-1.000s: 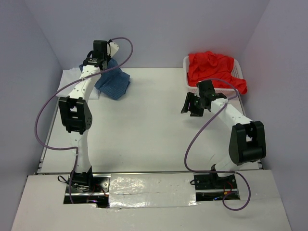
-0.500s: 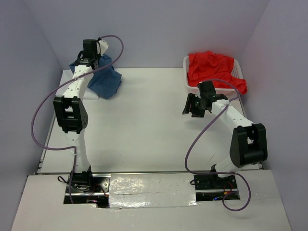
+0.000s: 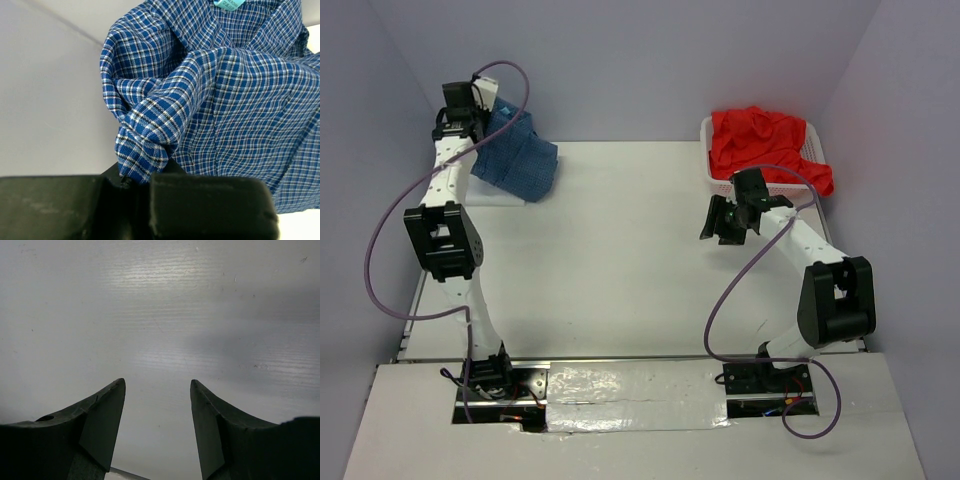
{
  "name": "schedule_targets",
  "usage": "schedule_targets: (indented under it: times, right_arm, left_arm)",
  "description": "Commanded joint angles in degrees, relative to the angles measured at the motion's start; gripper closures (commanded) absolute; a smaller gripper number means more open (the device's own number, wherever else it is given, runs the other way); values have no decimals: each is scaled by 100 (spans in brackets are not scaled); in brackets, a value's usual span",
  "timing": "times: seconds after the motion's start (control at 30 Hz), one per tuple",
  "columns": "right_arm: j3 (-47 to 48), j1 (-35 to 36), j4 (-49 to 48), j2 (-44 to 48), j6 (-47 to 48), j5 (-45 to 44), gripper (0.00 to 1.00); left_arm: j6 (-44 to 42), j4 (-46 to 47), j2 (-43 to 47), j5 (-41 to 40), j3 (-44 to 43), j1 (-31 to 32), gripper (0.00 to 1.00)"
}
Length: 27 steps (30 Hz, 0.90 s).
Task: Fold and stack the long sleeve shirts
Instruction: Neatly place the folded shirt to the corner
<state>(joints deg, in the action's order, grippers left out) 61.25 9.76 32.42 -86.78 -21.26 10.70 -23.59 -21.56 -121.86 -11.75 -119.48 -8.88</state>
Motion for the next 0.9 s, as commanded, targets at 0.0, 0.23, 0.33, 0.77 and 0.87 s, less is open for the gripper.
schedule_targets:
  times: [0.0, 0.23, 0.33, 0.77, 0.87]
  right_arm:
    - [211, 35, 124, 126, 122, -68, 38]
    - [326, 35, 264, 48, 157, -24, 39]
    - [352, 35, 291, 47, 148, -15, 39]
    - [317, 35, 379, 223, 227, 152, 38]
    - [247, 35, 317, 302, 210, 196, 38]
  left_arm:
    - [549, 144, -109, 524, -146, -298, 100]
    - [882, -15, -698, 665, -452, -710, 100]
    - [988, -67, -961, 621, -655, -808, 100]
    - [725, -76, -1630, -766, -1060, -834, 1]
    - [576, -15, -1586, -1092, -1095, -904, 1]
